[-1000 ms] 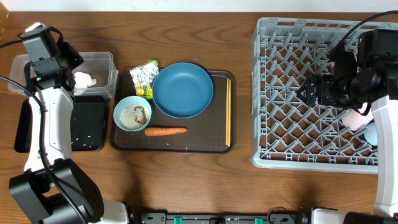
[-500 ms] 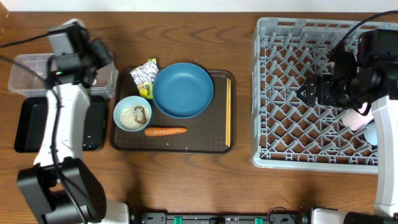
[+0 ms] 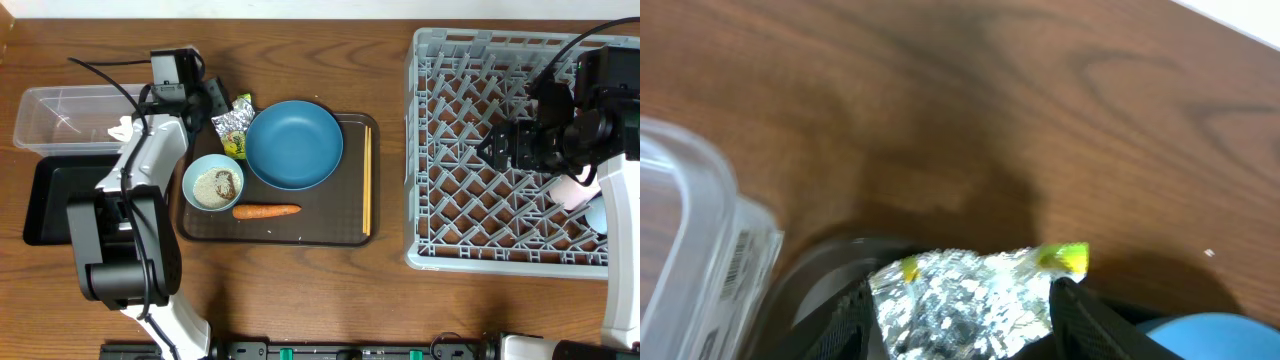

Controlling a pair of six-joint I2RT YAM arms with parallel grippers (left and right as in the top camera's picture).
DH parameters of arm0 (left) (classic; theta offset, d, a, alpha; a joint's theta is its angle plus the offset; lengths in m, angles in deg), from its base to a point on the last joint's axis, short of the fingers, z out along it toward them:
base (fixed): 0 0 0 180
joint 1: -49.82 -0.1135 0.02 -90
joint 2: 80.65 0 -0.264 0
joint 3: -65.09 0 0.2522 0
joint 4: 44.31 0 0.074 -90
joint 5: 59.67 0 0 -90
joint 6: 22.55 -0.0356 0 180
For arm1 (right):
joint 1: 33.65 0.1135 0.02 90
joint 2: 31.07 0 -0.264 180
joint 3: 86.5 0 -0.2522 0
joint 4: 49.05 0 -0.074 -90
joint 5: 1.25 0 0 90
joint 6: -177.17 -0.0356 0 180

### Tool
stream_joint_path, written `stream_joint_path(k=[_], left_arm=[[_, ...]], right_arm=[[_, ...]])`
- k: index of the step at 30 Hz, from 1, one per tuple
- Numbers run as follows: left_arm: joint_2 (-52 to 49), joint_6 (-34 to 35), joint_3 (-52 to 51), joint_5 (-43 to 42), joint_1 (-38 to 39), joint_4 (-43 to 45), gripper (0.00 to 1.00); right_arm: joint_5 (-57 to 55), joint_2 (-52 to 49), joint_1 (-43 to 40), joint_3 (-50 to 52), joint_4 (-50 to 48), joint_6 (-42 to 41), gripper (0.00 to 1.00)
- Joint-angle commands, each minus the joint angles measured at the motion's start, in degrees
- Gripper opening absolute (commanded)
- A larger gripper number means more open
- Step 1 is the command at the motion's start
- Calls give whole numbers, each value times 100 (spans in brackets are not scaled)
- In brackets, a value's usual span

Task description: Sort waste into correct bins and load items into the dishwasher rack

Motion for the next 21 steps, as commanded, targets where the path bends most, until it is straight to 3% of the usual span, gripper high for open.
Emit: stream_joint_path(k=[1,10,21], left_arm=[[33,-33,44,-74,162,127,58],[-205,39,44,529,608,393,62],[-713,55,44,531,686,732,63]], right_arm=[[-13,-22,48,-15,0,70,89],[-13,-22,48,-15,9,70,89],[-11,-22,48,-15,7,70,90]])
